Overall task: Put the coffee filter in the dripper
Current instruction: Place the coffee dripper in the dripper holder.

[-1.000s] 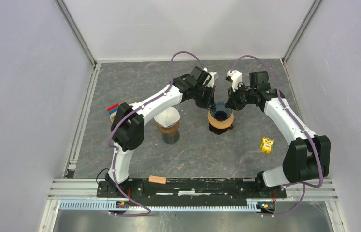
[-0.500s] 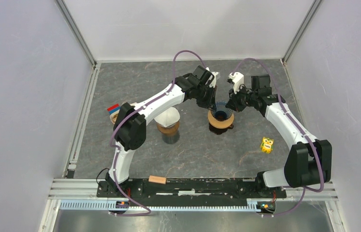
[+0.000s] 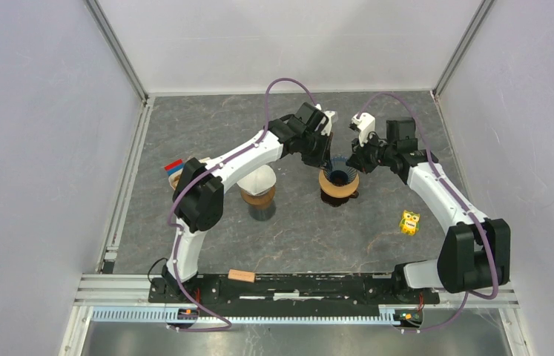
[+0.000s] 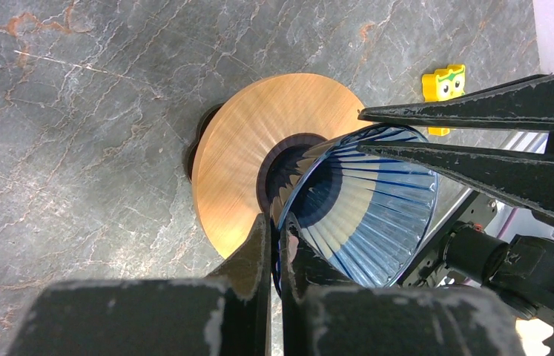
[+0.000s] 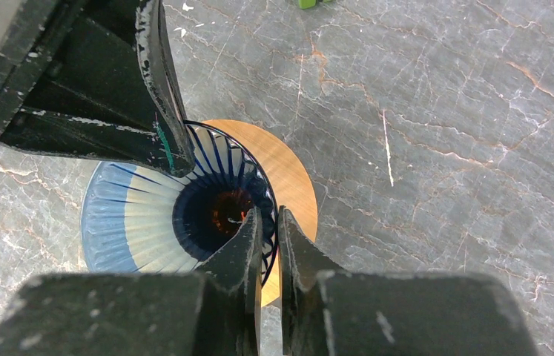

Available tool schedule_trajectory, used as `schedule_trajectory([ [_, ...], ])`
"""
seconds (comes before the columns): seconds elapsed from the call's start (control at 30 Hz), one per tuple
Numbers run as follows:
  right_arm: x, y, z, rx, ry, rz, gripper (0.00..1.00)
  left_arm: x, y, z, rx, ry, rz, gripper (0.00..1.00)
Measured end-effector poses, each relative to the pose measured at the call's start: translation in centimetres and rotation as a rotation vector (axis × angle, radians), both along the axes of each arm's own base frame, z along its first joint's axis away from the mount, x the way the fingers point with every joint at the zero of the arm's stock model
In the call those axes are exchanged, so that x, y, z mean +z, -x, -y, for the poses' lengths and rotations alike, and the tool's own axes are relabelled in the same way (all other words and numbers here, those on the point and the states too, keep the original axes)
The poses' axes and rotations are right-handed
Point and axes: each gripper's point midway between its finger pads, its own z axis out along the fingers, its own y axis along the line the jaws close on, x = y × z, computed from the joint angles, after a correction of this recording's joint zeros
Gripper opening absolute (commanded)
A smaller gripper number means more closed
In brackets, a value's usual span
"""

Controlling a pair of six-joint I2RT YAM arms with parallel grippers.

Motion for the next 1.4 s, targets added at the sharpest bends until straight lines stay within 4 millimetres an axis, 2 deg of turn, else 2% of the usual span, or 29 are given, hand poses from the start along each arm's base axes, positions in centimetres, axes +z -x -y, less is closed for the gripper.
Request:
schedule_trajectory([
  [1.27,-0.2,0.01,-0.03,-0.017,0.011,0.141,0.0,-0.16,-0.02,0.23,0.016,0.012,0.107,0.02],
  [1.4,-0.16,0.02,-0.02,-0.018,0.011,0.144,0.06,-0.13,-0.04,0.23,0.018,0.012,0.111,0.03],
])
